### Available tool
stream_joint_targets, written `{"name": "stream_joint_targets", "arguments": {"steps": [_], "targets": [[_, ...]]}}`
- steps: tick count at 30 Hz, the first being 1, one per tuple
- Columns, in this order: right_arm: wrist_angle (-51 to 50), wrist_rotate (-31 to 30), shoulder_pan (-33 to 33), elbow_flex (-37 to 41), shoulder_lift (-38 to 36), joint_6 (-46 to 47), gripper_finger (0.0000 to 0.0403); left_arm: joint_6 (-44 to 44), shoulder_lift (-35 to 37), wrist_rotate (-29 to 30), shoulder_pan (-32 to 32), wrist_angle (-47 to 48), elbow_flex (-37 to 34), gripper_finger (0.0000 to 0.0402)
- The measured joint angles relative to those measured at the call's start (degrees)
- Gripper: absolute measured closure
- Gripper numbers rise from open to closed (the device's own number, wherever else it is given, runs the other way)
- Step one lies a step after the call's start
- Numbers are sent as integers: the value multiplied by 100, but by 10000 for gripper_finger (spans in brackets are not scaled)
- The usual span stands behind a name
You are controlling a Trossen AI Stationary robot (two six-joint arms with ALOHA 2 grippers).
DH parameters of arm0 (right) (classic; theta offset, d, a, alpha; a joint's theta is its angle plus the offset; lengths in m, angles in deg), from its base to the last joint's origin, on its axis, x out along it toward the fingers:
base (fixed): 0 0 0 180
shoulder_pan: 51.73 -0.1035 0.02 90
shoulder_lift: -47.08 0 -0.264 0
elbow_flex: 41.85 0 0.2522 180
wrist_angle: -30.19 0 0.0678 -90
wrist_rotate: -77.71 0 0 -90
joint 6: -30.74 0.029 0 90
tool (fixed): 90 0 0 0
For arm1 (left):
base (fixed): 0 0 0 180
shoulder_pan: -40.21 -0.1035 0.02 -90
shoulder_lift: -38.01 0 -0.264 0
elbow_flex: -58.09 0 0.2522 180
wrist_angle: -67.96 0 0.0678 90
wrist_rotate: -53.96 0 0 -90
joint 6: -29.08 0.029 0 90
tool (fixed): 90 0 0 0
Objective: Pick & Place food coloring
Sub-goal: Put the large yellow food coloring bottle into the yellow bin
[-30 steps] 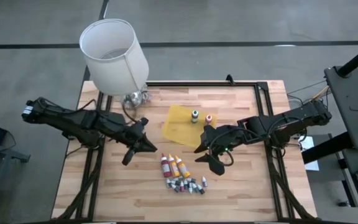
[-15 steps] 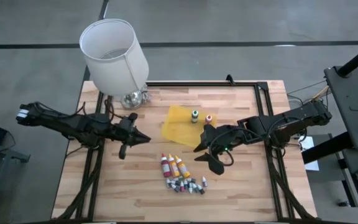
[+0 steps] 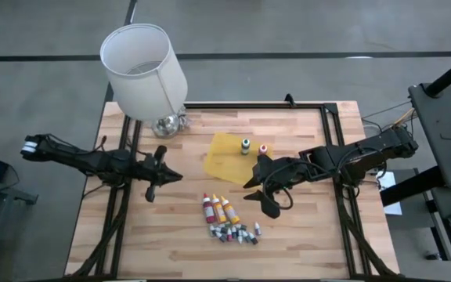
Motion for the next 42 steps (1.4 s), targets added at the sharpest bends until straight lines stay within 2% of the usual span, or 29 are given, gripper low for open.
{"name": "stream_joint_targets", "arguments": {"steps": [8,11,18,28,42], "targets": [[-1,-51,0,0,0,85,239,-133,867,64,-2,-60,-500,401],[0,-227,2,0,0,91,239,-140,1025,66,-6,-422,-662,401],[0,-245,17,-1,0,93,239,-48,1165,66,-11,-568,-913,401],[-33,-292,35,10,0,216,239,-507,1174,62,-13,-586,-1406,401],[-309,-446,167,120,61,522,238,-307,1172,62,-15,-525,-1485,401]]}}
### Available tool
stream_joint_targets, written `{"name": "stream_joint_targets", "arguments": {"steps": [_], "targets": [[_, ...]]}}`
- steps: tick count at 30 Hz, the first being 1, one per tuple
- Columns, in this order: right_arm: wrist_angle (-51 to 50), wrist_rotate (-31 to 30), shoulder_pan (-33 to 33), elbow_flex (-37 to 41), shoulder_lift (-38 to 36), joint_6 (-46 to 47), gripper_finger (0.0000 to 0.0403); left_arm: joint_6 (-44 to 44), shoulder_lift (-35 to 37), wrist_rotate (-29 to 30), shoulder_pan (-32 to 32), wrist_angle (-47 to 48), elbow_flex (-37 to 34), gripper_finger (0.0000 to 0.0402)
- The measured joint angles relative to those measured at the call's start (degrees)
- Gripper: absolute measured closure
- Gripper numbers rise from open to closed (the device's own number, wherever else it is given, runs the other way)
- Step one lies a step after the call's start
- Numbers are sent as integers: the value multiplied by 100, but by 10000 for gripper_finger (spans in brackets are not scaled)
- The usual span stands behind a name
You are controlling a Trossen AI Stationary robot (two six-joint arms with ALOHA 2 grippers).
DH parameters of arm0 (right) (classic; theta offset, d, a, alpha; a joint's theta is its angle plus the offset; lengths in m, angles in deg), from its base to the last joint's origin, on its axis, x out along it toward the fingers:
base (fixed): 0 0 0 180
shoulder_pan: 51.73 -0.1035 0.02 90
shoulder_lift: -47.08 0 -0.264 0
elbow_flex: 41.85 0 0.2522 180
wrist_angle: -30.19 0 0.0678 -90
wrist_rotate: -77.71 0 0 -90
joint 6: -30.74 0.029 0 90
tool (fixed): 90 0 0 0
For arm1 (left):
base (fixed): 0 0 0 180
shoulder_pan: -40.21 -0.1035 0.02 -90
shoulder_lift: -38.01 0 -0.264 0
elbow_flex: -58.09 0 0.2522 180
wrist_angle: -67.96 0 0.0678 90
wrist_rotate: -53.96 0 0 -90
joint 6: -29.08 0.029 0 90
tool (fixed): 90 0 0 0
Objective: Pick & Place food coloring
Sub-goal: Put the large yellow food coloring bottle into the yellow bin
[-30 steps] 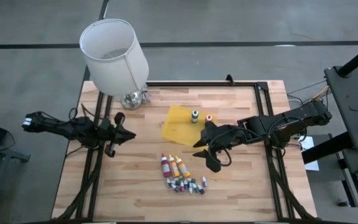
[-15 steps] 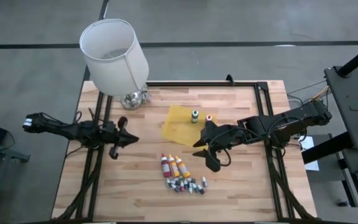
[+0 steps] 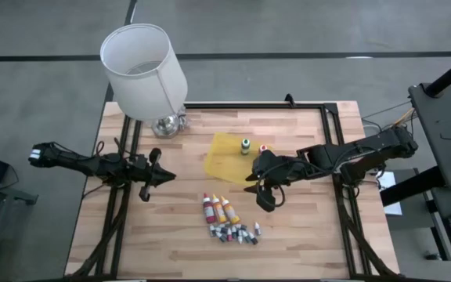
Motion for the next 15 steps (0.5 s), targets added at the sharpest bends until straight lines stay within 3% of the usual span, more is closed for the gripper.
{"name": "stream_joint_targets", "arguments": {"steps": [6,15], "targets": [[-57,378,0,9,466,-416,238,-45,-6,0,0,5,0,401],[-127,610,-5,-263,1304,649,238,-49,-15,-2,0,26,0,401]]}}
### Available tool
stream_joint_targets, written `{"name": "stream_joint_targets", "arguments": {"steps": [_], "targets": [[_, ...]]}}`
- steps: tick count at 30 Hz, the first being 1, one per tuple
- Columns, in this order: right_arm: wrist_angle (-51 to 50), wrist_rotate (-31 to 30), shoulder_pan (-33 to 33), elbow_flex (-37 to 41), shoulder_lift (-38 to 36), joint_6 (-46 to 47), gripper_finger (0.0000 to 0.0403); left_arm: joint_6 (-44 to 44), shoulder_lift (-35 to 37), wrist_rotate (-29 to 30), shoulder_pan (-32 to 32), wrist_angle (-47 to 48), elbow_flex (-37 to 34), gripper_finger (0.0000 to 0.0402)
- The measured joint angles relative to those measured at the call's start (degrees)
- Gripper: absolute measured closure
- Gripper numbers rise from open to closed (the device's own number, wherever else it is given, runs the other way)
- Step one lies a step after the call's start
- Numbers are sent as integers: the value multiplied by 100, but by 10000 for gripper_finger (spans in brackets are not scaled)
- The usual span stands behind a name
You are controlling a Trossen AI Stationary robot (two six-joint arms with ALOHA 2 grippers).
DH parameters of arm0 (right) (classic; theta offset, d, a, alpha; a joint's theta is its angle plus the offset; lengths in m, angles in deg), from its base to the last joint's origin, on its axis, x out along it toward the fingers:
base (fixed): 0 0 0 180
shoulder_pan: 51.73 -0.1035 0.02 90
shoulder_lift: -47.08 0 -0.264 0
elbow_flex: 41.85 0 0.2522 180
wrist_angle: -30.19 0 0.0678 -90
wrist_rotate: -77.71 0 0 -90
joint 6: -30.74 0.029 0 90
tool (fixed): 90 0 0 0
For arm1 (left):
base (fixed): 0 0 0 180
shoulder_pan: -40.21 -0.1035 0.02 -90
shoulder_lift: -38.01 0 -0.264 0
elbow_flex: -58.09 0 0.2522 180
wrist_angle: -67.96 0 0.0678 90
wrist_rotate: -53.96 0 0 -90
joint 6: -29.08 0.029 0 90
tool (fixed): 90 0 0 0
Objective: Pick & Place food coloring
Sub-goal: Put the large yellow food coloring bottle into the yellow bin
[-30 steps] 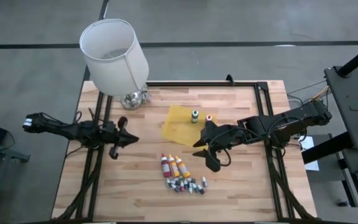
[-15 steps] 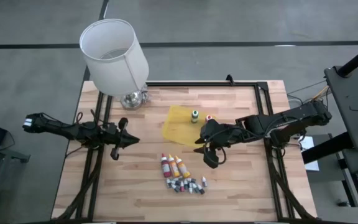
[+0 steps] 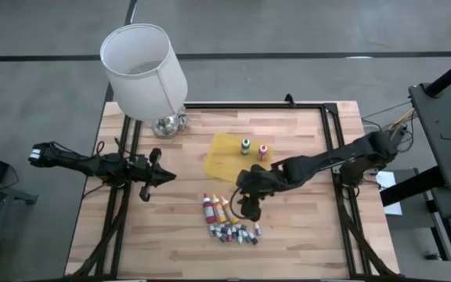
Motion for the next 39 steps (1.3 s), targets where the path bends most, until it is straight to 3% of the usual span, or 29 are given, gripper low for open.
{"name": "stream_joint_targets", "arguments": {"steps": [8,17,29,39], "targets": [[-183,446,4,-700,845,880,238,-4,0,0,-2,4,0,401],[-1509,365,18,-1811,1797,1684,239,-5,0,-2,-2,4,0,401],[-2588,288,24,-3425,3053,2063,239,-4,-2,0,-2,5,-1,401],[-2977,124,15,-3539,3262,2632,239,-4,-2,-1,-2,5,0,401]]}}
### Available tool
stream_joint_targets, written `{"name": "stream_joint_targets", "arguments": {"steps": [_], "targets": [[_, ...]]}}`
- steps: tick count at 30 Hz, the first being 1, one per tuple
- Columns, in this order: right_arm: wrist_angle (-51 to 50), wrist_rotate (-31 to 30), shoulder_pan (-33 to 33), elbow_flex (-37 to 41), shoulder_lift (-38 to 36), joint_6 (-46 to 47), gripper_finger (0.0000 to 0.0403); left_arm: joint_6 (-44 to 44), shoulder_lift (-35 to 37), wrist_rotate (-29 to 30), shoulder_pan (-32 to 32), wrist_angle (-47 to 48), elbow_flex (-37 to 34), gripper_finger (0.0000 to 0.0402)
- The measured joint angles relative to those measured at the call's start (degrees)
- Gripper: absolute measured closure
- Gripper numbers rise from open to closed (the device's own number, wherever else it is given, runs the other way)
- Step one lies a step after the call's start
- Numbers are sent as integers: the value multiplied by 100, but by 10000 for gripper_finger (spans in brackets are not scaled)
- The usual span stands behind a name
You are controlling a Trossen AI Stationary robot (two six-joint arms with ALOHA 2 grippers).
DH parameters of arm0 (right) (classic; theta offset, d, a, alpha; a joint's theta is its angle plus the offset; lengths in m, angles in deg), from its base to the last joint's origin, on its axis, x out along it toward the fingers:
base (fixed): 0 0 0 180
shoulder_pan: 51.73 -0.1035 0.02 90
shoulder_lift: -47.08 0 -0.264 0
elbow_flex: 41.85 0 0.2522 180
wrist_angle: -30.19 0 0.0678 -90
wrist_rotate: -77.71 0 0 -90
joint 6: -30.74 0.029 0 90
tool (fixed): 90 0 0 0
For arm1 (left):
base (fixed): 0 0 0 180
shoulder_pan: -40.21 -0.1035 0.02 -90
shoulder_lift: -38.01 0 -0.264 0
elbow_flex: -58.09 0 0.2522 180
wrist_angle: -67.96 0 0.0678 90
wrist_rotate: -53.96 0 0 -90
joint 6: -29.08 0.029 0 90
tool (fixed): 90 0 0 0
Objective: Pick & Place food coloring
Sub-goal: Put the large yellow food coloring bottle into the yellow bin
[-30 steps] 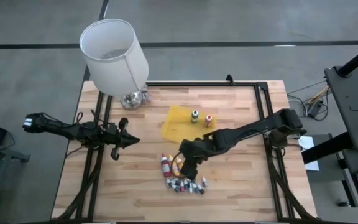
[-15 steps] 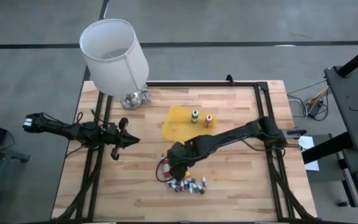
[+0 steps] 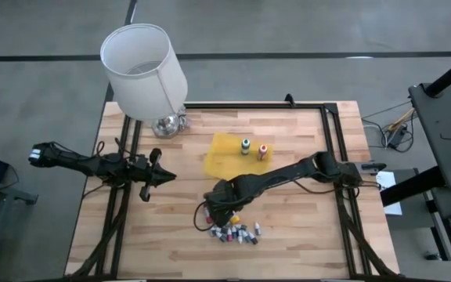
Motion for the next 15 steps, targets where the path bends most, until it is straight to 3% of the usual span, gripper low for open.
{"name": "stream_joint_targets", "arguments": {"steps": [7,15], "targets": [[189,128,0,262,0,-43,231,-1,0,-1,1,0,0,401],[579,343,-35,407,0,34,169,0,0,1,0,2,0,401]]}}
